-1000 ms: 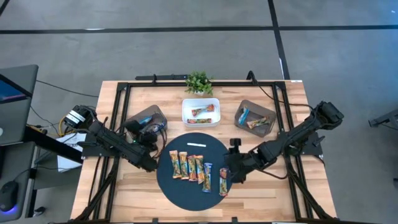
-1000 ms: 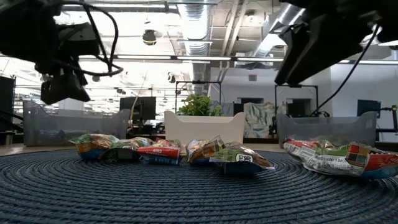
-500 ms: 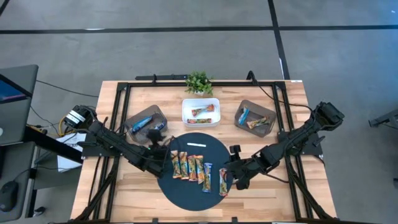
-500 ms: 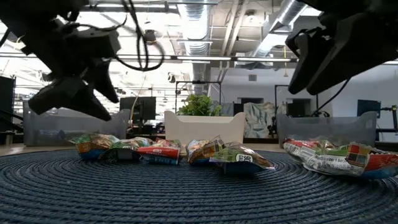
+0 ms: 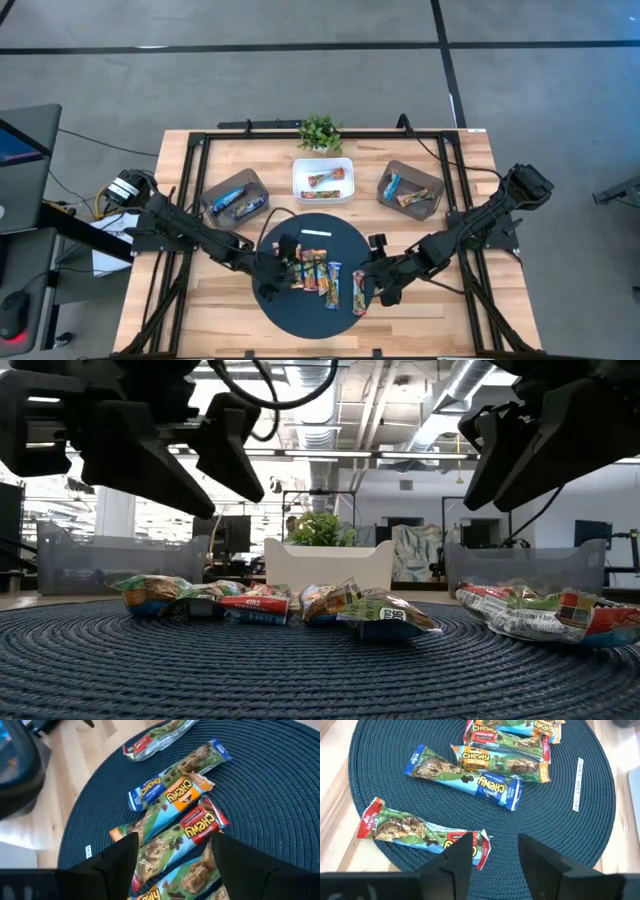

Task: Pick and place Granola Bars by type
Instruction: Put the red granola bar into the white bin

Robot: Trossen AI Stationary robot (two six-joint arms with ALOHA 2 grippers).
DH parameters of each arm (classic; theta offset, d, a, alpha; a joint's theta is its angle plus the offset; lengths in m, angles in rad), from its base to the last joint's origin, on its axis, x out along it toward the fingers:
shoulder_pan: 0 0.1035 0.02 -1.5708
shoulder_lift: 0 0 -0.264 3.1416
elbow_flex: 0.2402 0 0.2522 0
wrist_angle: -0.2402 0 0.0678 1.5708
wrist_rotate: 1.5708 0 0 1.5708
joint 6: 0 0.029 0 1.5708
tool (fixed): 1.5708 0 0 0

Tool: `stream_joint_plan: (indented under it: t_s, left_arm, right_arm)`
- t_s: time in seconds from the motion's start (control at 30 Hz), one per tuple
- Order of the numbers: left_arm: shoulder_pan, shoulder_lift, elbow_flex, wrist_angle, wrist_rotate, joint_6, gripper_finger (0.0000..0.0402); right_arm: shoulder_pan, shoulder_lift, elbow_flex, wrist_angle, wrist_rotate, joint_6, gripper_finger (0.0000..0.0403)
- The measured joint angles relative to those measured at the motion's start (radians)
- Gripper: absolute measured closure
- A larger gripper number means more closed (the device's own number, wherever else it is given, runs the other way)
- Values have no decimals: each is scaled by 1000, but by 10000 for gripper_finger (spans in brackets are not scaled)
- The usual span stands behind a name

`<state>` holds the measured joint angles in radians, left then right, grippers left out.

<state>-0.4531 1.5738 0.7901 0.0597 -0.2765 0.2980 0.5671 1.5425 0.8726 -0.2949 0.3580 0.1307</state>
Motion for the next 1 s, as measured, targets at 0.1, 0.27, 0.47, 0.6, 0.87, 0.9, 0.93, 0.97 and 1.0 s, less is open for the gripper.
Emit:
stream_joint_plan:
  t_s: [0.1,0.27,0.47,0.6,0.87,0.9,0.93,0.97,1.0]
  left_arm:
    - [23,23,-11,80,59,35,156]
    - [64,99,-12,167,181,110,156]
    - [99,140,-1,198,235,147,156]
    - [119,177,-1,244,247,172,156]
    - [157,215,0,242,287,186,156]
    - [161,215,0,241,299,180,156]
    - [164,215,0,238,309,168,156]
    - [168,215,0,234,318,154,156]
    - [172,215,0,229,325,140,156]
  right_arm:
    - [0,0,0,0,2,0,258]
    - [-2,0,0,3,1,0,264]
    - [-2,0,0,0,0,0,266]
    - [-2,0,0,0,0,0,265]
    - [-2,0,0,2,-1,0,265]
    - [-2,0,0,0,-1,0,265]
    - [-2,0,0,1,-1,0,265]
    - [-2,0,0,1,-1,0,265]
    - [-2,0,0,1,-1,0,265]
